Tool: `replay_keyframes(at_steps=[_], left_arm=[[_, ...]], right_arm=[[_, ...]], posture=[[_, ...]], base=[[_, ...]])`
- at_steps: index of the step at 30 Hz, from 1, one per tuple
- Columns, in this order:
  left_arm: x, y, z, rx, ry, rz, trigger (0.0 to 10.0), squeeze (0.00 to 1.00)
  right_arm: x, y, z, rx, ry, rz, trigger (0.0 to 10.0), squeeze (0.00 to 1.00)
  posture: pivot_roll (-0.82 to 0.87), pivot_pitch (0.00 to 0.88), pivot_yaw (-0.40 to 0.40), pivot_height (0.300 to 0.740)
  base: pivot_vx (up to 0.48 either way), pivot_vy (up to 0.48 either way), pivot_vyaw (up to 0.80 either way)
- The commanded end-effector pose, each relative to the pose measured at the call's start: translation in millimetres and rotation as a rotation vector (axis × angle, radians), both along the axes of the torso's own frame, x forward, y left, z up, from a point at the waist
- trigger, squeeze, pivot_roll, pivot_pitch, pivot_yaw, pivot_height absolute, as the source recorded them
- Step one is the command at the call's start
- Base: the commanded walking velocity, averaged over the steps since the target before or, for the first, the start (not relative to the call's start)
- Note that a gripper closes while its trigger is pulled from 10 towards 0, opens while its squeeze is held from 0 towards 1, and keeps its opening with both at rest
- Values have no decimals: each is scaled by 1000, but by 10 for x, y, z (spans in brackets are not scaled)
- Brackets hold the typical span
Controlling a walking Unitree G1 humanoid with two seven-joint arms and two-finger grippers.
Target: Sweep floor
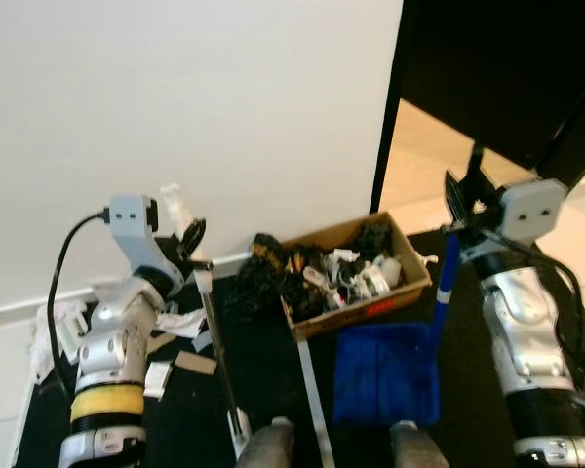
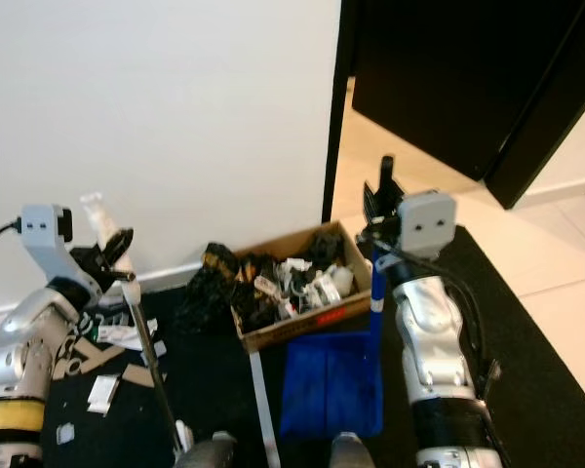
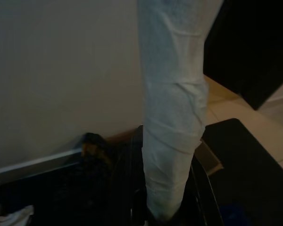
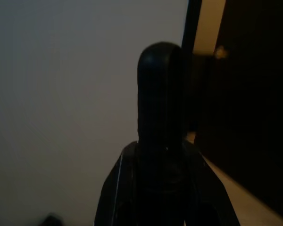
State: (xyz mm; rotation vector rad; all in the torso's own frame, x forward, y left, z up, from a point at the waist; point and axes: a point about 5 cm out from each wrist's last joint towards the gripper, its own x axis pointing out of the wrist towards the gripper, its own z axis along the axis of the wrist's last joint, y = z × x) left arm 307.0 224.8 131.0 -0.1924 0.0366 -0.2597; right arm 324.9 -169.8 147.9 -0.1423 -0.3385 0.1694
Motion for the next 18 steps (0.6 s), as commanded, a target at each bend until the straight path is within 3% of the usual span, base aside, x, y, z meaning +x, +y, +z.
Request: replay_keyframes(at_steps=[1,5,9,18], left_arm=[[-33,-36,-49,1,7,-3,10000,0],[-58,-47,-116,9,23,4,10000,0],[-84,-73,-117,8,23,-3,10000,0],[-136,-36,-88,37,19,-12,10000,0]], right_arm=[[12,84,-158,-18,54,31,10000,0],[75,93,-428,-2,180,11,10000,0],[78,95,-544,-8,231,2,10000,0],[212,291,-426,-63,196,116,10000,0]], posture=[[176,101,96,740],[189,102,103,740],[221,109,119,740],[263,126,124,740]], base=[[0,0,0],[0,0,0],[0,0,0],[0,0,0]])
